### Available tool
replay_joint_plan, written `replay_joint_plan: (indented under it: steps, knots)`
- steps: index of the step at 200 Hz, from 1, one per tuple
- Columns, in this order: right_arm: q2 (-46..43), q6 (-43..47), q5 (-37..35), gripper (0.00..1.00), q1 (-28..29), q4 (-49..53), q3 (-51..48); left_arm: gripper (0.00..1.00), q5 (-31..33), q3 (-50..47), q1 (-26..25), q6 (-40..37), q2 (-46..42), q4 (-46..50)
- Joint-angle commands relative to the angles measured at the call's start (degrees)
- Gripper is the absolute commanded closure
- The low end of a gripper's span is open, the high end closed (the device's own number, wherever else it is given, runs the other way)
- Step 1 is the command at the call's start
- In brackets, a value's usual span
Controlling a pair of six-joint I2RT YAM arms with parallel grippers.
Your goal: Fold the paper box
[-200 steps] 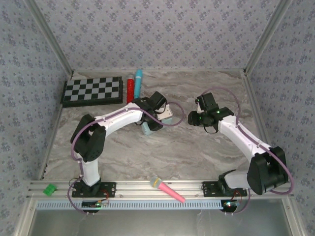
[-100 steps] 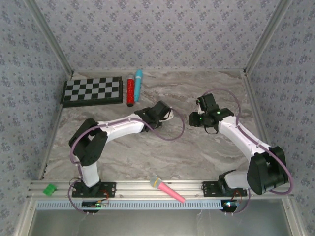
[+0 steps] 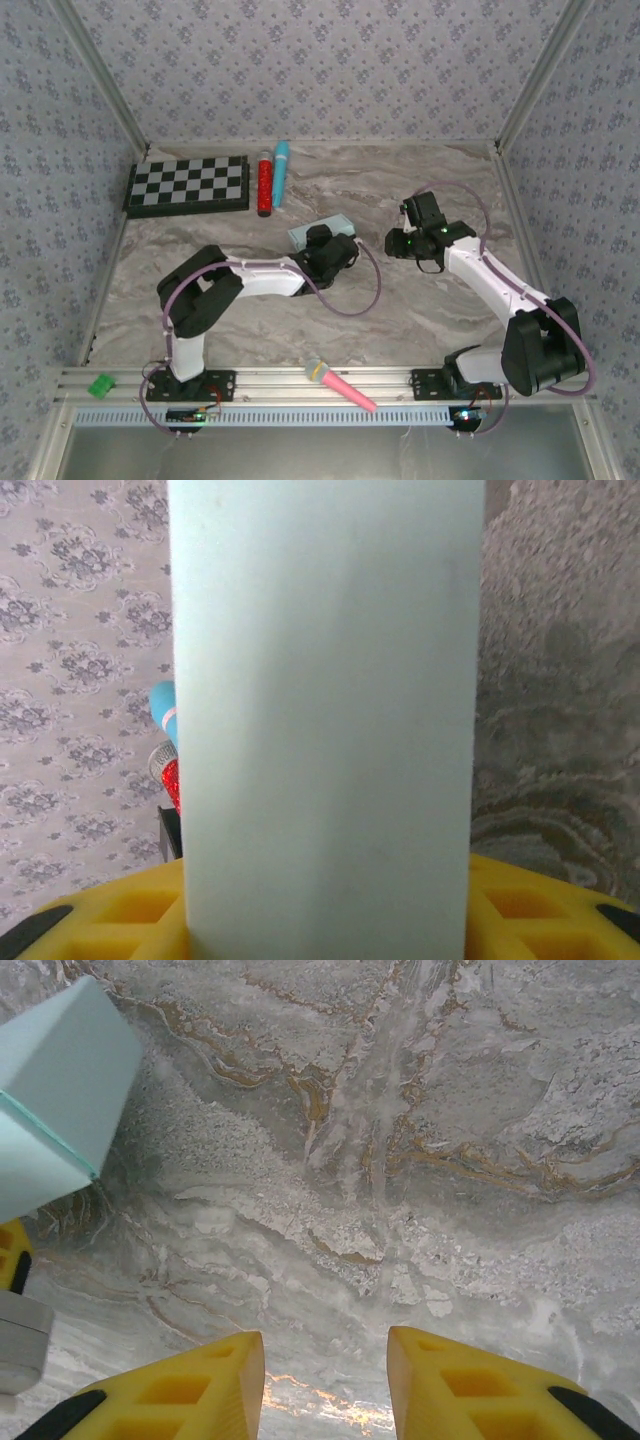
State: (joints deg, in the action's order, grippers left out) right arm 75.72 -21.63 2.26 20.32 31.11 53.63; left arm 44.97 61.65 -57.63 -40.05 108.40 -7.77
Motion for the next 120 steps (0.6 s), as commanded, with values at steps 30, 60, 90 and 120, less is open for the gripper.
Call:
replay_joint_plan:
  steps: [30, 60, 90, 120]
  knots:
    - [-0.4, -0.8, -0.9, 0.61, -0.5, -0.1, -0.8, 0.41, 3.4, -0.4, -1.4, 0.1, 1.7, -4.0]
    - [-0.4, -0.8, -1.0, 0.61, -0.5, -0.2, -1.0, 0.34, 2.8, -0.2, -1.5, 0.9, 1.7, -2.9]
    - [-0.2, -0.7, -0.9, 0.61, -0.6, -0.4, -1.0, 0.24, 1.0, 0.0, -1.5, 2.5, 0.5, -0.3]
    - [0.2, -0.7, -0.9, 0.61, -0.6, -0.5, -0.9, 0.12, -1.7, -0.1, -1.5, 5.3, -2.1, 2.5]
